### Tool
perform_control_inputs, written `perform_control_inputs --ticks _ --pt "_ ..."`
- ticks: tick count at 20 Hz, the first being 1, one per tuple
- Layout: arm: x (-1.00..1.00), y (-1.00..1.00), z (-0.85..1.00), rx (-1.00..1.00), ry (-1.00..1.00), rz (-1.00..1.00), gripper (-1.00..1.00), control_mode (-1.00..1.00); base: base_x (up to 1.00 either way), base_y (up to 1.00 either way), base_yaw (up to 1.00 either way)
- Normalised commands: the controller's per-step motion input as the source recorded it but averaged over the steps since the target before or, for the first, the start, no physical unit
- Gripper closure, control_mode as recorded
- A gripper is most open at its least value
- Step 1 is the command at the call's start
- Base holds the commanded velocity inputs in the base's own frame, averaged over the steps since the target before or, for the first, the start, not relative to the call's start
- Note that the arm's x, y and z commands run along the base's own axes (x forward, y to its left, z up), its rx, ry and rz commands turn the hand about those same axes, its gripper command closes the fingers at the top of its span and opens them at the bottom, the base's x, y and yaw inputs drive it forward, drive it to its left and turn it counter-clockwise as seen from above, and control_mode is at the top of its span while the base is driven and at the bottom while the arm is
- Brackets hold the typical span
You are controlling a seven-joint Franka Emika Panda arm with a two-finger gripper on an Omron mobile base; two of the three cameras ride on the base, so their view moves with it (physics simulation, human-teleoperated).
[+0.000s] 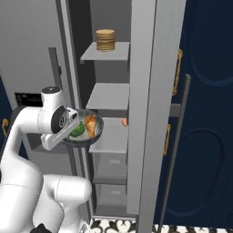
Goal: Pick the chicken drumstick and broccoli from their plates and place them in the bowl. Then put the bowl in the fridge.
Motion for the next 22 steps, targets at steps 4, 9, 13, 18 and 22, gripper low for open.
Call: perform_control_inputs --ticks 4,9,13,18,22 --pt "0.15 -0.24 0.05 -0.04 -0.03 0.04 1.00 -1.00 0.00 0.00 0.00" --pt "0.11 -0.62 0.15 -0.05 -0.05 0.37 1.00 -1.00 0.00 0.00 0.00" --pt "0.61 -0.52 0.07 -0.04 0.00 0.47 1.00 -1.00 0.00 0.00 0.00" --pt "1.00 -0.09 0.06 -0.03 -0.09 0.19 1.00 -1.00 0.00 0.00 0.00" --pt "0.77 -0.23 0.16 0.00 -0.23 0.02 1.00 -1.00 0.00 0.00 0.00"
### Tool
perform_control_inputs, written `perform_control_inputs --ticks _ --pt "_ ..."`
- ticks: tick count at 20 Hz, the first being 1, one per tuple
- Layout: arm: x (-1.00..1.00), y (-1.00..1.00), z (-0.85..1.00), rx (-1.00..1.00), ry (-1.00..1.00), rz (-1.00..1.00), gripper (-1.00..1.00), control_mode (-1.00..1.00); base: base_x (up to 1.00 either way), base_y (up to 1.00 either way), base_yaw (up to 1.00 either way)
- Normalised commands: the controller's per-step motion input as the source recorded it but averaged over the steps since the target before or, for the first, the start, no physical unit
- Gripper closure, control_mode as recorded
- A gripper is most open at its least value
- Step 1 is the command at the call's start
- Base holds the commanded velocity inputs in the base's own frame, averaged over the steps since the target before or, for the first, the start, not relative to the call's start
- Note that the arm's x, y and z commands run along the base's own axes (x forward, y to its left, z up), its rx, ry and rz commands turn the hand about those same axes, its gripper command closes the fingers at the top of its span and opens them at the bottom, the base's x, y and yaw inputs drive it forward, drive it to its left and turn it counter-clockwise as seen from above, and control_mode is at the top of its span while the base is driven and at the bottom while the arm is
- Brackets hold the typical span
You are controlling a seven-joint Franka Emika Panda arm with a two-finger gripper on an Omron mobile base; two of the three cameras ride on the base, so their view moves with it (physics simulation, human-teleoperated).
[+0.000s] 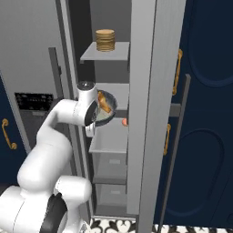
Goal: Pick the chicken drumstick and broccoli from their plates and place them in the bowl. Then put the bowl in the fridge.
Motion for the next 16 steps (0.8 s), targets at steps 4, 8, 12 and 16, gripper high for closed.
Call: perform_control_inputs --ticks 4,8,12,16 --pt "0.67 -0.14 0.12 0.00 -0.08 0.00 1.00 -1.00 0.00 0.00 0.00" --pt "0.65 -0.18 -0.01 0.00 0.00 -0.01 1.00 -1.00 0.00 0.00 0.00" --pt "0.80 -0.18 0.01 0.00 0.00 0.00 1.00 -1.00 0.00 0.00 0.00" --pt "0.74 0.00 0.00 0.00 0.00 0.00 1.00 -1.00 0.00 0.00 0.00"
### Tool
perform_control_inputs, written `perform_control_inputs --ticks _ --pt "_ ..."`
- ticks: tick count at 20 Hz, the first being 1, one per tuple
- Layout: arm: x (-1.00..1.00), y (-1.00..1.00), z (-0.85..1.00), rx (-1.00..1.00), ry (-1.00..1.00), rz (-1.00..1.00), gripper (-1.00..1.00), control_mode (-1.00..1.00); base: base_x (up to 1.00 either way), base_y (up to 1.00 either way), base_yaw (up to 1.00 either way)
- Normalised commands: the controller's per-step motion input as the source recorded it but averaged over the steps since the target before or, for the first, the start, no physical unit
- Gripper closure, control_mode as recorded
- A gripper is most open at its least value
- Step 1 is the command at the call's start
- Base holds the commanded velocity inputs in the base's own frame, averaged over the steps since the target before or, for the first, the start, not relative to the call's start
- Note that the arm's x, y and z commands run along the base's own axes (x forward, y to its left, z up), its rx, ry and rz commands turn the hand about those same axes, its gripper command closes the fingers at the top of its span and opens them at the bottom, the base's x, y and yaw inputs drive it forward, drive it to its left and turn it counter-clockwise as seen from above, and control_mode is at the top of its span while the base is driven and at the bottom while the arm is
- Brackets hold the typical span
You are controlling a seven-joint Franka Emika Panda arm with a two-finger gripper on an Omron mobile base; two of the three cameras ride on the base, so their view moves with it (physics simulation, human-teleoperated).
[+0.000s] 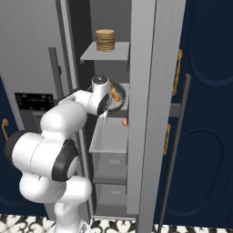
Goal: Pick the chicken drumstick and broccoli from their plates and place them in the bowl. Then put the bowl in the fridge.
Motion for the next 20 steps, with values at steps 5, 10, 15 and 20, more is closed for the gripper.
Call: perform_control_inputs --ticks 5,10,15,20 --pt "0.85 -0.05 -0.03 0.00 0.01 0.00 1.00 -1.00 0.00 0.00 0.00" --pt "0.54 -0.17 -0.07 0.00 0.01 0.01 1.00 -1.00 0.00 0.00 0.00" --pt "0.26 -0.10 -0.23 0.00 0.01 0.02 1.00 -1.00 0.00 0.00 0.00" --pt "0.22 0.07 -0.26 0.00 0.00 0.00 1.00 -1.00 0.00 0.00 0.00"
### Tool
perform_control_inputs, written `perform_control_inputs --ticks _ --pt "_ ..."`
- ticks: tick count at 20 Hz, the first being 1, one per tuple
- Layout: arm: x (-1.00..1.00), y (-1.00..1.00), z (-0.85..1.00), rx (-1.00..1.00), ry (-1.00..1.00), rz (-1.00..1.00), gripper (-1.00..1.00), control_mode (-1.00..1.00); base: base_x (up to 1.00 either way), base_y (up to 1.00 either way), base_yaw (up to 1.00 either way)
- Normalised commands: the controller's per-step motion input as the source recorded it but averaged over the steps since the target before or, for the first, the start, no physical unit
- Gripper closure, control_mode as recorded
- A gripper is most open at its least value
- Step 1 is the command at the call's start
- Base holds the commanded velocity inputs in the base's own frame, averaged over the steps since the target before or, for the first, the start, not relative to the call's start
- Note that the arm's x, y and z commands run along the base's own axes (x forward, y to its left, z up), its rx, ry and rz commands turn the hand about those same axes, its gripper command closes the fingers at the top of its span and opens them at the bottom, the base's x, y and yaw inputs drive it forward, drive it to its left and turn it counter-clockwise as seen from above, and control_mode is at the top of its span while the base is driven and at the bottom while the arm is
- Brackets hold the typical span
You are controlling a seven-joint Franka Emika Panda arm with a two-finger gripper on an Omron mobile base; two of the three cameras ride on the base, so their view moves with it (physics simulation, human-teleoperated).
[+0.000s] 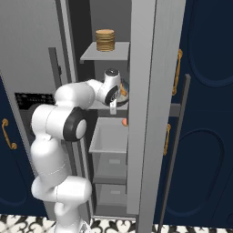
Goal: Pick the chicken drumstick and broccoli from their plates and place them in the bowl. Then put the bowl in the fridge.
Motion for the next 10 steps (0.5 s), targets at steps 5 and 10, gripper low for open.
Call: perform_control_inputs --ticks 5,10 --pt "0.39 0.06 -0.12 0.00 0.01 0.01 1.00 -1.00 0.00 0.00 0.00" --pt "0.58 0.01 -0.04 0.00 0.00 0.01 1.00 -1.00 0.00 0.00 0.00"
